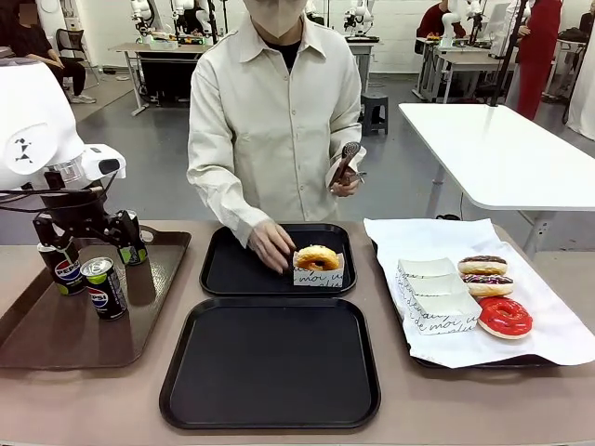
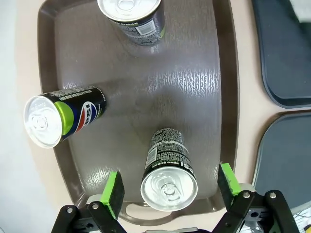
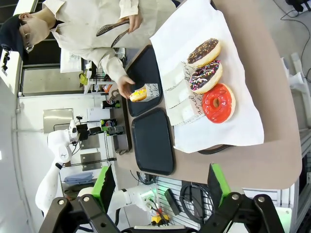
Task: Set up donuts and drinks on trays.
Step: Pick up one Pepsi coke and place it on the Flat Tray.
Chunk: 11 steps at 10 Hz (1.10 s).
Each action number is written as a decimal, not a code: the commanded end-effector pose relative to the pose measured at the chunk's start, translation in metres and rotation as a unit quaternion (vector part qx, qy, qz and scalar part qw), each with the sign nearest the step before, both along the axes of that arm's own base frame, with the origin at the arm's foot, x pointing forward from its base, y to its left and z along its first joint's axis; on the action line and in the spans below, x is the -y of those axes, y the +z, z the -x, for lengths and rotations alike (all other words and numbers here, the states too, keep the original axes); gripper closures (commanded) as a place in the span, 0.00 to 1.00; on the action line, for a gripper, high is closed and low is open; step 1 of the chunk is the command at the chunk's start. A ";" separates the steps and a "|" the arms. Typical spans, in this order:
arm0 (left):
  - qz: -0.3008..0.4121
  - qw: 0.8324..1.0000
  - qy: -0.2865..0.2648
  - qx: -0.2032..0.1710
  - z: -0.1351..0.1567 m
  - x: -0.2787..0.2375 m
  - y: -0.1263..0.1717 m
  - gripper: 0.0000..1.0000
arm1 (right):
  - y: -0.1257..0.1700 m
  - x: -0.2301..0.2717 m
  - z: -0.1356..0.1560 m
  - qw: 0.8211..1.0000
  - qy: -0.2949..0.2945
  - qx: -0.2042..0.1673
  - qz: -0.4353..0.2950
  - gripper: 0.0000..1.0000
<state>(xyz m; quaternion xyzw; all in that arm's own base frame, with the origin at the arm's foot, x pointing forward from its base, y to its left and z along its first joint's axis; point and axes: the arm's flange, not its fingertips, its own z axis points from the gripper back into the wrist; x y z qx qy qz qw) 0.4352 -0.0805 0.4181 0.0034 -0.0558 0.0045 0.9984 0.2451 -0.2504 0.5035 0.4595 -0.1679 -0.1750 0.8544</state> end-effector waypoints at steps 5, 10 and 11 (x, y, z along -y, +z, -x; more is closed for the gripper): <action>-0.011 0.999 0.018 -0.037 -0.006 0.000 -0.024 0.00 | 0.000 0.000 0.000 1.000 0.003 0.013 -0.006 0.00; 0.003 0.998 0.023 -0.053 0.001 0.000 -0.026 0.00 | 0.000 0.000 0.000 1.000 0.003 0.013 -0.006 0.00; 0.010 0.998 0.024 -0.049 0.002 0.000 -0.026 0.00 | 0.000 0.000 0.000 1.000 0.003 0.013 -0.006 0.00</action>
